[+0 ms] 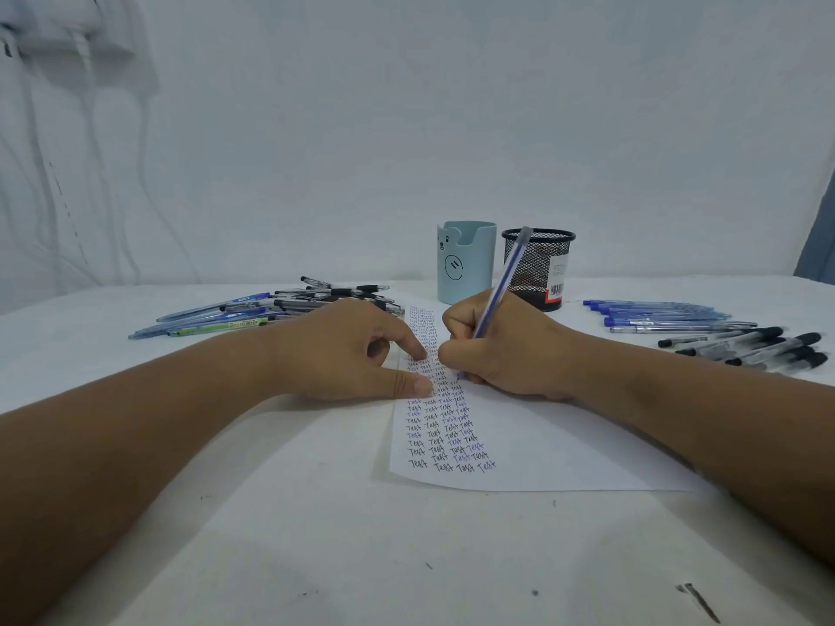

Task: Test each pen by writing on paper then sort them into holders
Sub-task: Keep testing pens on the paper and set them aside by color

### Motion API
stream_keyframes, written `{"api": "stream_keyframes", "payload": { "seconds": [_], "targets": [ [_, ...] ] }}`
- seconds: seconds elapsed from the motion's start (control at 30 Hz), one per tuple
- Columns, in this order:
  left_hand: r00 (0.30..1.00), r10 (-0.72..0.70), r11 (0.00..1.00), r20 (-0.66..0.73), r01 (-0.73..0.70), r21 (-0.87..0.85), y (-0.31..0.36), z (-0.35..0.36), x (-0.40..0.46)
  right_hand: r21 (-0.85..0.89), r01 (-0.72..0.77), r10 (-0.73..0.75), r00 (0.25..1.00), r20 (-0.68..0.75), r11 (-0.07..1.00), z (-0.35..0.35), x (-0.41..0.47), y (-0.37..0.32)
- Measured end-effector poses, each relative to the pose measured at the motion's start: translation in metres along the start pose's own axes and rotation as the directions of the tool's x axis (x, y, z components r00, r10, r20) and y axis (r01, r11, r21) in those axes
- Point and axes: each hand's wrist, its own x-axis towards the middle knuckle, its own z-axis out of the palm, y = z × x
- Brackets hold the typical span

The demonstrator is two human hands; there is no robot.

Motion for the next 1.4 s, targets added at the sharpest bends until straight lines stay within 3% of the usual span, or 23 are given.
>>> {"api": "stream_keyframes", "payload": {
  "seconds": [0.43,0.67,0.77,0.87,0.93,1.17,1.4],
  "targets": [
    [1.0,-0.01,1.0,0.001,0.01,0.004,-0.001,0.001,0.001,0.017,-0.022,0.022,0.999,-0.023,1.0,0.001,-0.001,-0.002],
    [0.998,0.009,1.0,-0.062,-0.009,-0.004,-0.004,0.003,0.001,0.292,0.05,0.003,0.984,-0.18,0.955,-0.003,-0.003,-0.002],
    [0.985,-0.011,0.97,-0.175,-0.032,-0.243,-0.007,0.004,0.004,0.382,0.075,-0.009,0.985,-0.171,0.921,-0.01,-0.006,-0.006],
    [0.981,-0.077,0.859,-0.179,-0.025,-0.511,-0.006,0.003,0.007,0.529,0.055,0.019,0.991,-0.133,0.847,-0.015,-0.007,-0.01],
    [0.982,-0.057,0.861,-0.18,-0.043,-0.507,-0.007,0.004,0.008,0.579,0.054,0.028,0.991,-0.131,0.814,-0.018,-0.008,-0.013],
    [0.983,0.041,0.932,-0.181,-0.103,-0.348,0.001,0.012,0.006,0.511,0.061,0.036,0.983,-0.178,0.857,-0.014,-0.01,-0.013],
    [0.972,0.036,0.922,-0.234,-0.123,-0.368,0.008,0.013,0.006,0.499,0.044,0.038,0.987,-0.153,0.865,-0.01,-0.01,-0.012]
  ]
}}
